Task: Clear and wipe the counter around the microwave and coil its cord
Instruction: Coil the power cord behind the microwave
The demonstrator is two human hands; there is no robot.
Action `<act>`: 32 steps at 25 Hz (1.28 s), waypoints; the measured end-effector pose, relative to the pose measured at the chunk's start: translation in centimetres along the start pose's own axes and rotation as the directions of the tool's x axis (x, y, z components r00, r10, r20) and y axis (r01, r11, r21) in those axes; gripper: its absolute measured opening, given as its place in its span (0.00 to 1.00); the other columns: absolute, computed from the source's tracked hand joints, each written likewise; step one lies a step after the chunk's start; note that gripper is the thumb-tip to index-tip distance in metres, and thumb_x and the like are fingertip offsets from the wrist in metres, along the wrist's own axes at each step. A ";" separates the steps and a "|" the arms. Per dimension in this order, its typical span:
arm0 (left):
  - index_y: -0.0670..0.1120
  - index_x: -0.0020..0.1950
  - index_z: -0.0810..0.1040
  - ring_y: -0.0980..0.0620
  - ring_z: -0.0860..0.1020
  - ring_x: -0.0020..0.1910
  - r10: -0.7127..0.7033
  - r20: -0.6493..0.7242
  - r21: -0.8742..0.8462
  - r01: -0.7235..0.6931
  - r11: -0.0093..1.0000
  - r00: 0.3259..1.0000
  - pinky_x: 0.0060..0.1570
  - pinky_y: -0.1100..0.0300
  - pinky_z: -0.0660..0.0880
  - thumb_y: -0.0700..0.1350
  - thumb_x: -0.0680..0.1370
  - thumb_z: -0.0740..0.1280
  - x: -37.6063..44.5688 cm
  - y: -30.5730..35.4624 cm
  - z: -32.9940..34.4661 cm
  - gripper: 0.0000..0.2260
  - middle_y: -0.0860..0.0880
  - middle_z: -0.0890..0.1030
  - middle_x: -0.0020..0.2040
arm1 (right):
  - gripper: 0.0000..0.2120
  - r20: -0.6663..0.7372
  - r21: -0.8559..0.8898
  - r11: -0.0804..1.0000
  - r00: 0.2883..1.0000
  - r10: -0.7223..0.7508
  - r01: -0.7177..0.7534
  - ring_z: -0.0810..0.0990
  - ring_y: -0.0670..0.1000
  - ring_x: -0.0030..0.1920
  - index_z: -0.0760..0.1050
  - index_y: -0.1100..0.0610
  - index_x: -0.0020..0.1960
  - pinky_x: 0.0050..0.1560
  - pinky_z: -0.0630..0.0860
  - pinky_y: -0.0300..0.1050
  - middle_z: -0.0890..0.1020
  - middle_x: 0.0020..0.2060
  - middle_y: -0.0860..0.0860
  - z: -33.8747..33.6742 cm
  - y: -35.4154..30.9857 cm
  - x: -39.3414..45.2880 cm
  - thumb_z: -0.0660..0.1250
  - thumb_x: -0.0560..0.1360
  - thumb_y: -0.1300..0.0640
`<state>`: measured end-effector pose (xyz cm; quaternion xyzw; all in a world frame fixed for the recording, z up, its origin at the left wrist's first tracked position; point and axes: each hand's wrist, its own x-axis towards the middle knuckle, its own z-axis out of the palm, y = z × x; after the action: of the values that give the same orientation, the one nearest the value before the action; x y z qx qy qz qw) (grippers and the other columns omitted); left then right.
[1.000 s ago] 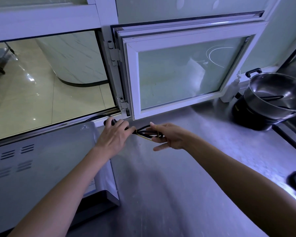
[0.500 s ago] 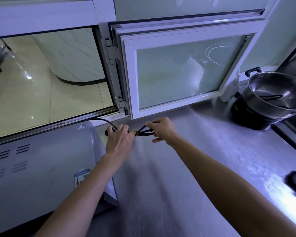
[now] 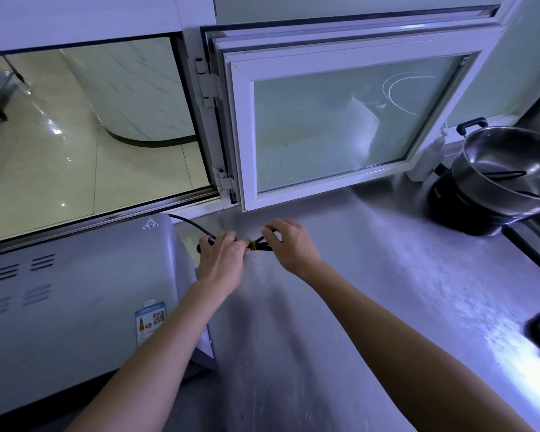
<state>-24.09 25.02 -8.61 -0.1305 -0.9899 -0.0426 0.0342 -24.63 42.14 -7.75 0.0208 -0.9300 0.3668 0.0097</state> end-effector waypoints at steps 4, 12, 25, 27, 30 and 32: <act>0.53 0.59 0.80 0.47 0.73 0.56 -0.058 0.015 -0.071 0.059 0.996 0.998 0.58 0.46 0.64 0.45 0.82 0.61 0.4 0.6 1.2 0.10 0.50 0.75 0.49 | 0.15 0.045 -0.177 0.962 0.978 -0.205 0.210 0.74 0.56 0.59 0.78 0.55 0.63 0.59 0.72 0.54 0.79 0.58 0.53 0.3 1.9 -0.5 0.65 0.80 0.49; 0.52 0.57 0.81 0.46 0.73 0.55 -0.127 -0.028 -0.023 0.126 0.992 0.992 0.60 0.45 0.65 0.44 0.79 0.64 1.7 3.3 5.0 0.09 0.49 0.77 0.50 | 0.15 0.066 -0.136 0.962 0.971 -0.231 0.238 0.75 0.59 0.56 0.79 0.58 0.63 0.55 0.73 0.58 0.79 0.56 0.55 0.2 5.9 0.3 0.67 0.79 0.54; 0.53 0.53 0.81 0.47 0.73 0.53 -0.272 -0.099 -0.041 0.269 0.962 0.957 0.69 0.42 0.60 0.40 0.72 0.71 6.1 1.1 12.8 0.12 0.52 0.76 0.49 | 0.11 0.091 -0.055 0.980 0.978 -0.186 0.191 0.75 0.61 0.55 0.80 0.59 0.59 0.50 0.75 0.59 0.79 0.53 0.56 6.8 10.4 6.1 0.69 0.78 0.58; 0.53 0.53 0.81 0.47 0.73 0.53 -0.308 -0.098 -0.064 0.303 0.951 0.946 0.70 0.42 0.59 0.39 0.72 0.71 6.6 0.5 13.7 0.12 0.53 0.76 0.49 | 0.10 0.089 -0.056 0.980 0.978 -0.188 0.193 0.76 0.61 0.52 0.80 0.59 0.57 0.48 0.75 0.58 0.79 0.51 0.56 8.1 10.7 6.8 0.69 0.77 0.59; 0.53 0.53 0.82 0.46 0.73 0.55 -0.380 -0.099 -0.084 0.373 0.924 0.920 0.72 0.41 0.57 0.38 0.72 0.70 7.0 0.1 15.0 0.14 0.52 0.77 0.49 | 0.08 0.104 -0.067 0.979 0.977 -0.187 0.194 0.75 0.60 0.50 0.80 0.59 0.54 0.50 0.74 0.58 0.79 0.49 0.56 10.0 10.8 8.0 0.67 0.76 0.60; 0.52 0.54 0.82 0.46 0.73 0.56 -0.404 -0.117 -0.090 0.395 0.914 0.907 0.73 0.40 0.56 0.38 0.73 0.70 7.0 -0.5 16.0 0.12 0.52 0.77 0.49 | 0.08 0.149 -0.075 0.979 0.973 -0.176 0.188 0.75 0.59 0.52 0.80 0.58 0.54 0.52 0.73 0.57 0.78 0.50 0.55 11.1 10.8 8.7 0.67 0.77 0.58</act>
<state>-31.85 27.77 -23.98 0.0771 -0.9893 -0.0891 0.0864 -33.82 42.18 -22.89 0.1315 -0.9379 0.3202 -0.0219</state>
